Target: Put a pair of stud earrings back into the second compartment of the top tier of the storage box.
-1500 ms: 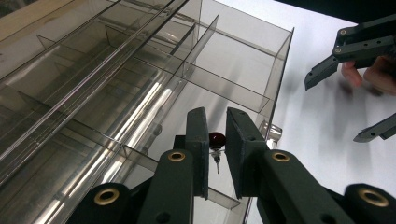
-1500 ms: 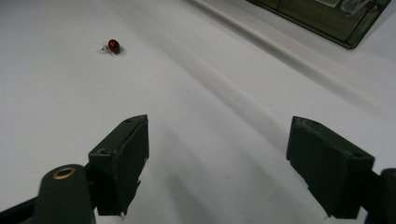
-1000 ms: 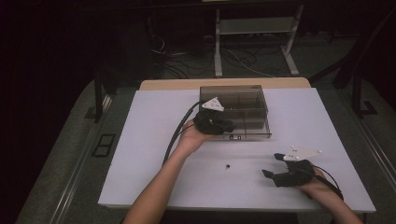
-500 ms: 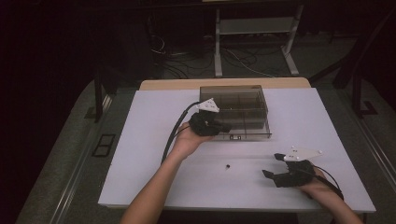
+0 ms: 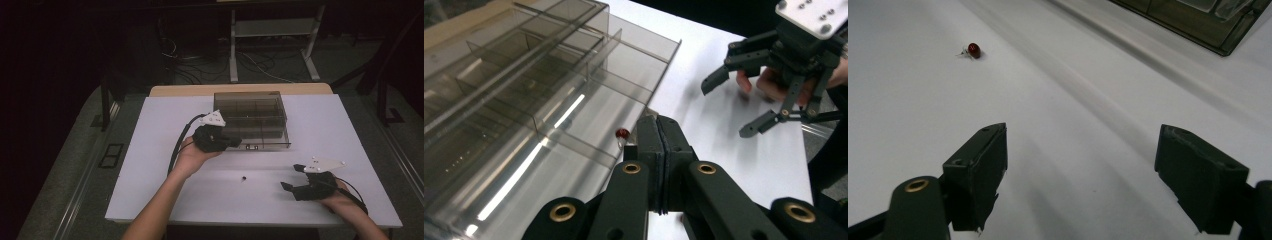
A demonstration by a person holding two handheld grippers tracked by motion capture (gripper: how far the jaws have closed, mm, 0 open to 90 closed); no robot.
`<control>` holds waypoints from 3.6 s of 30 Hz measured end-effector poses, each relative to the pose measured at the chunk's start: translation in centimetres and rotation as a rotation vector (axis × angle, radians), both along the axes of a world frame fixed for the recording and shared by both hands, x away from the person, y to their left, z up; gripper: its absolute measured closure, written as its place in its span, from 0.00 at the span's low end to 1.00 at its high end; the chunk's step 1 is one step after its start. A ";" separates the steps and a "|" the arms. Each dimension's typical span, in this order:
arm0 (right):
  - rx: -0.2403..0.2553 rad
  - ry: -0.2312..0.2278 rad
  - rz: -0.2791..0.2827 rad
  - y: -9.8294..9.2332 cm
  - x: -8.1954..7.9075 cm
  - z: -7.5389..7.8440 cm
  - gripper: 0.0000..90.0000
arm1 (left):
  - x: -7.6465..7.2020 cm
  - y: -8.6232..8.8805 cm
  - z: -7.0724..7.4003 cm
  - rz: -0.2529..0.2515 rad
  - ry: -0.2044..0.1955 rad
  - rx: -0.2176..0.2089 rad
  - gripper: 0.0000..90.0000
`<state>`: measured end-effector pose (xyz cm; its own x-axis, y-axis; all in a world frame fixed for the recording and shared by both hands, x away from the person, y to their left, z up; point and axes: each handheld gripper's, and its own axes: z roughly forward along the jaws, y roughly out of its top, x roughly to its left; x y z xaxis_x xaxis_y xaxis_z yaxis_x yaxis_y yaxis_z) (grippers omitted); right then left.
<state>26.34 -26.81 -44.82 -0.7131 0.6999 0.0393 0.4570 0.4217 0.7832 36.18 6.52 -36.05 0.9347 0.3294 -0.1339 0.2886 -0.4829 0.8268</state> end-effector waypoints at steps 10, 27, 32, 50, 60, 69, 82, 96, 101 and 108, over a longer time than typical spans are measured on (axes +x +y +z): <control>-0.004 -0.005 0.000 0.1 0.0 0.0 0.23 | -1.9 0.6 -1.5 -0.001 0.016 0.018 0.99; -0.003 -0.005 -0.007 0.0 0.0 0.1 0.23 | -3.6 0.5 -4.1 0.012 0.046 0.050 0.81; -0.005 -0.005 -0.003 0.1 -0.1 0.1 0.23 | -4.2 0.7 -4.9 0.037 0.056 0.059 0.74; -0.007 -0.001 0.007 0.2 0.0 0.0 0.23 | -4.5 -1.2 -7.3 0.058 0.074 0.086 0.68; -0.012 -0.003 0.008 0.2 0.0 -0.1 0.23 | -4.4 -2.5 -8.2 0.059 0.084 0.090 0.69; -0.014 -0.005 0.011 0.2 0.0 -0.1 0.23 | -4.4 -3.2 -8.8 0.053 0.091 0.123 0.73; -0.017 -0.005 0.012 0.2 0.0 -0.1 0.23 | -4.5 -3.5 -9.4 0.051 0.098 0.127 0.84; -0.020 -0.005 0.013 0.3 0.0 -0.1 0.23 | -4.2 -3.2 -9.4 0.030 0.089 0.125 0.88; -0.019 -0.008 0.010 0.1 0.0 -0.1 0.23 | -3.9 -2.5 -9.0 0.032 0.086 0.128 0.88; -0.016 -0.005 0.014 0.2 0.0 -0.1 0.23 | -3.6 -1.3 -8.6 0.032 0.087 0.115 0.88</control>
